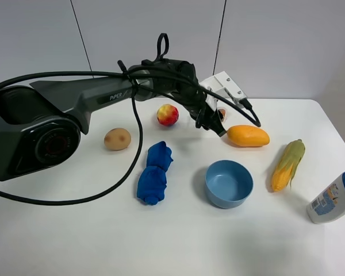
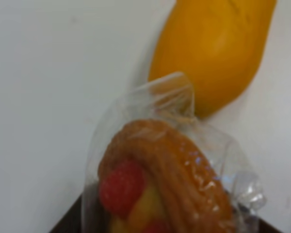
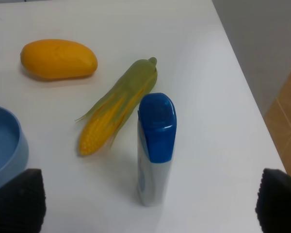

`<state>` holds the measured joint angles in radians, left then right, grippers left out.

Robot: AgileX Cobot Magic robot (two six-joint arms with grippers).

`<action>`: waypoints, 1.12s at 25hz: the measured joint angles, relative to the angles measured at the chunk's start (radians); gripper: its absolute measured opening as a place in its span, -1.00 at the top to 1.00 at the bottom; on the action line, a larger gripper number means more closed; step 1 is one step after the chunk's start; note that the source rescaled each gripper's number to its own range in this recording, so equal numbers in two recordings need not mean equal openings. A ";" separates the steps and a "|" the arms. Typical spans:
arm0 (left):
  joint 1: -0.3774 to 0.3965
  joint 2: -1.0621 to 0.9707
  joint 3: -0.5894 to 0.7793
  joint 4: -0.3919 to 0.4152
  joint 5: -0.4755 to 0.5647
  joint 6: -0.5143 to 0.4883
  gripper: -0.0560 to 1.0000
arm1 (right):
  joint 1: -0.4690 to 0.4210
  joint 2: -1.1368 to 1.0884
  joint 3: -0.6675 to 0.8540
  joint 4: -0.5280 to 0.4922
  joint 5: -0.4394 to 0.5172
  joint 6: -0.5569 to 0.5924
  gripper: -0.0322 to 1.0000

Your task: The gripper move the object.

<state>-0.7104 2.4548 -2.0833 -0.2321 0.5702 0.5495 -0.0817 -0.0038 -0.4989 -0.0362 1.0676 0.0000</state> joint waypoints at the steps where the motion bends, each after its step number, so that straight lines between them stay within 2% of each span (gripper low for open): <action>1: 0.000 0.005 0.000 0.000 -0.020 0.000 0.89 | 0.000 0.000 0.000 0.000 0.000 0.000 -1.00; 12: 0.016 0.087 0.000 0.001 -0.044 0.003 0.88 | 0.000 0.000 0.000 0.000 0.000 0.000 -1.00; 13: 0.019 0.088 0.000 0.001 -0.044 0.003 0.76 | 0.000 0.000 0.000 0.000 0.000 0.000 -1.00; 17: 0.022 0.091 0.000 0.000 -0.044 0.003 -0.48 | 0.000 0.000 0.000 0.000 0.000 0.000 -1.00; 18: 0.022 0.092 0.000 0.000 -0.043 0.003 -0.71 | 0.000 0.000 0.000 0.000 0.000 0.000 -1.00; 21: 0.022 0.092 0.000 0.000 -0.028 0.003 -0.95 | 0.000 0.000 0.000 0.000 0.000 0.000 -1.00; 28: 0.022 0.069 0.000 0.000 0.016 -0.016 -1.00 | 0.000 0.000 0.000 0.000 0.000 0.000 -1.00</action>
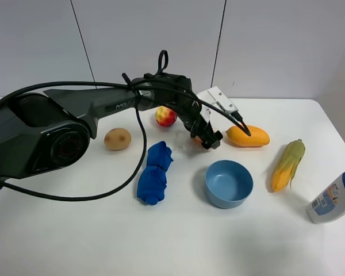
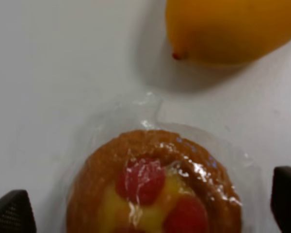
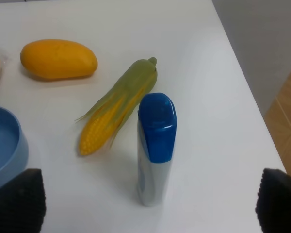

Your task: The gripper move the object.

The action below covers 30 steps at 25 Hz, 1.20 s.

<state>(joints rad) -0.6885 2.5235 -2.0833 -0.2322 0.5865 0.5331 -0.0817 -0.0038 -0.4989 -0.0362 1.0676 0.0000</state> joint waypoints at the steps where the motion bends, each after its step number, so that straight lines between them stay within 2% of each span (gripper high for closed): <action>1: 0.000 -0.013 0.000 0.000 0.006 -0.018 -1.00 | 0.000 0.000 0.000 0.000 0.000 0.000 -1.00; 4: 0.000 -0.076 0.000 0.000 0.009 -0.059 -1.00 | 0.000 0.000 0.000 0.000 0.000 0.000 -1.00; 16: 0.000 -0.365 0.000 0.003 0.013 -0.085 -1.00 | 0.000 0.000 0.000 0.000 0.000 0.000 -1.00; 22: 0.001 -0.563 0.000 0.084 0.056 -0.096 -1.00 | 0.000 0.000 0.000 0.000 0.000 0.000 -1.00; 27: 0.050 -0.640 0.000 0.154 0.152 -0.099 -1.00 | 0.000 0.000 0.000 0.000 0.000 0.000 -1.00; 30: 0.152 -0.642 0.000 0.195 0.282 -0.104 -1.00 | 0.000 0.000 0.000 0.000 0.000 0.000 -1.00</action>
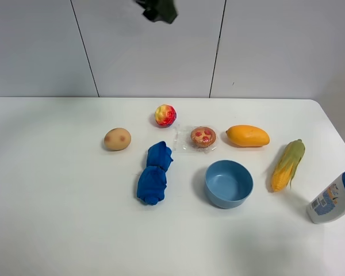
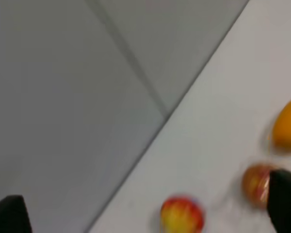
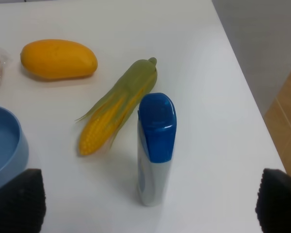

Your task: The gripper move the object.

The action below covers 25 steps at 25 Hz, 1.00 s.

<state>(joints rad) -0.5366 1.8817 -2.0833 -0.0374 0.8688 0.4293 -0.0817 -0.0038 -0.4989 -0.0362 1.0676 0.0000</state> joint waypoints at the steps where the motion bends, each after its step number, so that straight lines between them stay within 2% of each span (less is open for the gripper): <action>1: 0.036 0.000 0.000 0.015 0.047 -0.001 -1.00 | 0.000 0.000 0.000 0.000 0.000 0.000 -1.00; 4: 0.167 -0.014 0.000 0.049 0.220 -0.007 -1.00 | 0.000 0.000 0.000 0.000 0.000 0.000 -1.00; 6: 0.241 -0.042 0.000 0.057 0.298 -0.008 -1.00 | 0.000 0.000 0.000 0.000 0.000 0.000 -1.00; 9: 0.339 -0.115 0.000 0.058 0.334 -0.025 -1.00 | 0.000 0.000 0.000 0.000 0.000 0.000 -1.00; 10: 0.395 -0.179 0.010 0.058 0.335 -0.051 -1.00 | 0.000 0.000 0.000 0.000 0.000 0.000 -1.00; 14: 0.486 -0.355 0.126 0.058 0.336 -0.090 -1.00 | 0.000 0.000 0.000 0.000 0.000 0.000 -1.00; 19: 0.572 -0.644 0.442 0.058 0.312 -0.100 -1.00 | 0.000 0.000 0.000 0.000 0.000 0.000 -1.00; 25: 0.624 -1.074 0.890 0.045 0.125 -0.101 -1.00 | 0.000 0.000 0.000 0.000 0.000 0.000 -1.00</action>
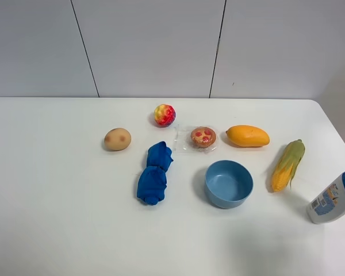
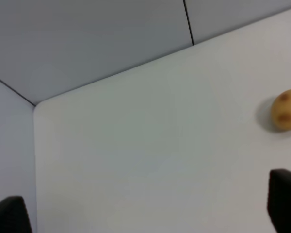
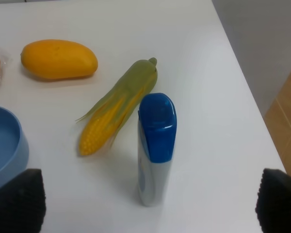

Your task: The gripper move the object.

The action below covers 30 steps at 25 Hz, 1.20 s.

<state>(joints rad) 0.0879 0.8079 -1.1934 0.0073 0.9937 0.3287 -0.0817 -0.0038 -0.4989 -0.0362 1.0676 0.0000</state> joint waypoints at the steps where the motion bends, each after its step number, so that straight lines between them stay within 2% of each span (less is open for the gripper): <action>1: 0.001 -0.078 0.072 -0.007 -0.020 0.000 -1.00 | 0.000 0.000 0.000 0.000 0.000 0.000 -1.00; 5: 0.001 -0.356 0.301 -0.067 -0.049 -0.006 -1.00 | 0.000 0.000 0.000 0.000 0.000 0.000 -1.00; 8: 0.001 -0.540 0.428 -0.078 -0.052 -0.027 -1.00 | 0.000 0.000 0.000 0.000 0.000 0.000 -1.00; 13: 0.001 -0.780 0.542 -0.079 -0.051 -0.038 -1.00 | 0.000 0.000 0.000 0.000 0.000 0.000 -1.00; 21: 0.002 -0.813 0.588 -0.088 0.016 -0.071 -1.00 | 0.000 0.000 0.000 0.000 0.000 0.000 -1.00; 30: 0.002 -0.813 0.626 -0.092 0.086 -0.165 -1.00 | 0.000 0.000 0.000 0.000 0.000 0.000 -1.00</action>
<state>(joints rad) 0.0901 -0.0053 -0.5670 -0.0847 1.0800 0.1641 -0.0817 -0.0038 -0.4989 -0.0362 1.0676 0.0000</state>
